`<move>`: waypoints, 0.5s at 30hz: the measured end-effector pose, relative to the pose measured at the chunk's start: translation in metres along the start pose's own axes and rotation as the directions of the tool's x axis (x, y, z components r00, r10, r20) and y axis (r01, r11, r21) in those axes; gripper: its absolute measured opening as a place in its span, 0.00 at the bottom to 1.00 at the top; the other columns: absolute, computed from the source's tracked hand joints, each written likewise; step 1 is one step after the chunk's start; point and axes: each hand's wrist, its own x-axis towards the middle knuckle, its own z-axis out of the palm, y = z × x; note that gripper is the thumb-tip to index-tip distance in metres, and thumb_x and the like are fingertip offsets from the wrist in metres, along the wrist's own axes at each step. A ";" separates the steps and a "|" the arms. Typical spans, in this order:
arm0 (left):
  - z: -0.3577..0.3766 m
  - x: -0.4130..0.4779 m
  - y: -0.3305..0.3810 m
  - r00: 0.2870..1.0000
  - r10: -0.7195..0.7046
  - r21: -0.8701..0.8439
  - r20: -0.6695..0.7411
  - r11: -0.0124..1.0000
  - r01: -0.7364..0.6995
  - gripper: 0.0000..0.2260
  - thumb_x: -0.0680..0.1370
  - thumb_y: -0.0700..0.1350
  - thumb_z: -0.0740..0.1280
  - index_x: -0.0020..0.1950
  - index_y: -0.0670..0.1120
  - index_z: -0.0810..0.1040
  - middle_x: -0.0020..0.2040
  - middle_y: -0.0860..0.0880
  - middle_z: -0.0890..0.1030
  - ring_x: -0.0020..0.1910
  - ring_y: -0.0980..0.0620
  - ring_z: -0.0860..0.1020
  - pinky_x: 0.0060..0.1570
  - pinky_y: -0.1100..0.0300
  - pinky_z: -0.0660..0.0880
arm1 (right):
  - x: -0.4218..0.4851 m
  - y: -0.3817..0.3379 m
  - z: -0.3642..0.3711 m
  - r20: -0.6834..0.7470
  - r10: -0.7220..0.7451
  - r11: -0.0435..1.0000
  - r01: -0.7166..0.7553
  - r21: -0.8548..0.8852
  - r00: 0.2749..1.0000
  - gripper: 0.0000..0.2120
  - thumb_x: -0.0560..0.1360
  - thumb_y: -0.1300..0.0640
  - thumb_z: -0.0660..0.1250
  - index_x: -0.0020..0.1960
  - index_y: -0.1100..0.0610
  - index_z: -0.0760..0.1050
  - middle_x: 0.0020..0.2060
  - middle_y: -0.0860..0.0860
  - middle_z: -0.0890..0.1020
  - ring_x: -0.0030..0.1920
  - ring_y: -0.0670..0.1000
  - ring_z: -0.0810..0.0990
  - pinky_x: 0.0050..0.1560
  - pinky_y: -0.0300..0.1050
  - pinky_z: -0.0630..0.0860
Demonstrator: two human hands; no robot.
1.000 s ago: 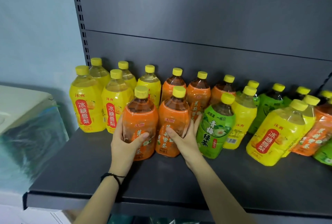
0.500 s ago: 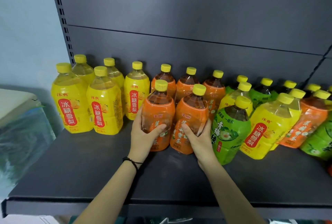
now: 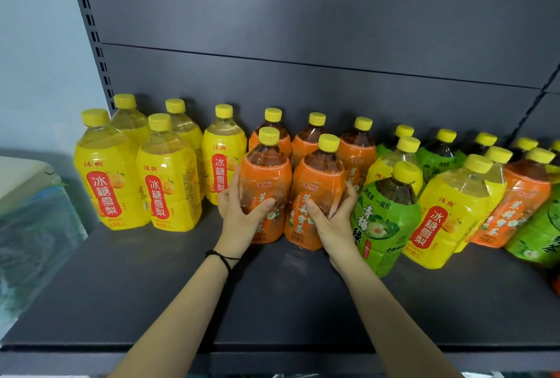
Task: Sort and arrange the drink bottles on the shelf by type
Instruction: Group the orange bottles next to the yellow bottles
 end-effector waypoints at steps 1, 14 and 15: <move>0.000 0.003 -0.002 1.000 0.027 -0.010 -0.006 1.000 -0.027 0.47 0.58 0.75 0.67 0.72 0.67 0.50 0.72 0.50 0.58 0.73 0.47 0.58 0.69 0.46 0.63 | 0.003 0.000 0.000 -0.003 0.013 1.000 -0.013 0.008 1.000 0.38 0.72 0.54 0.72 0.68 0.37 0.48 0.70 0.50 0.67 0.65 0.49 0.71 0.57 0.43 0.75; 0.012 0.009 0.001 0.989 0.081 -0.089 -0.121 0.992 -0.092 0.36 0.64 0.66 0.71 0.65 0.61 0.58 0.68 0.48 0.68 0.67 0.49 0.70 0.61 0.50 0.75 | 0.011 -0.001 0.004 -0.053 0.065 0.992 -0.070 -0.102 0.997 0.41 0.72 0.39 0.65 0.75 0.40 0.44 0.75 0.48 0.59 0.72 0.50 0.63 0.66 0.49 0.68; 0.014 0.008 0.001 0.989 0.076 -0.097 -0.124 0.991 -0.088 0.35 0.65 0.64 0.72 0.66 0.61 0.58 0.68 0.48 0.68 0.67 0.49 0.70 0.60 0.52 0.75 | 0.008 0.000 0.005 -0.050 0.077 0.989 -0.083 -0.125 0.996 0.40 0.73 0.39 0.63 0.76 0.42 0.42 0.75 0.48 0.58 0.72 0.50 0.63 0.66 0.47 0.67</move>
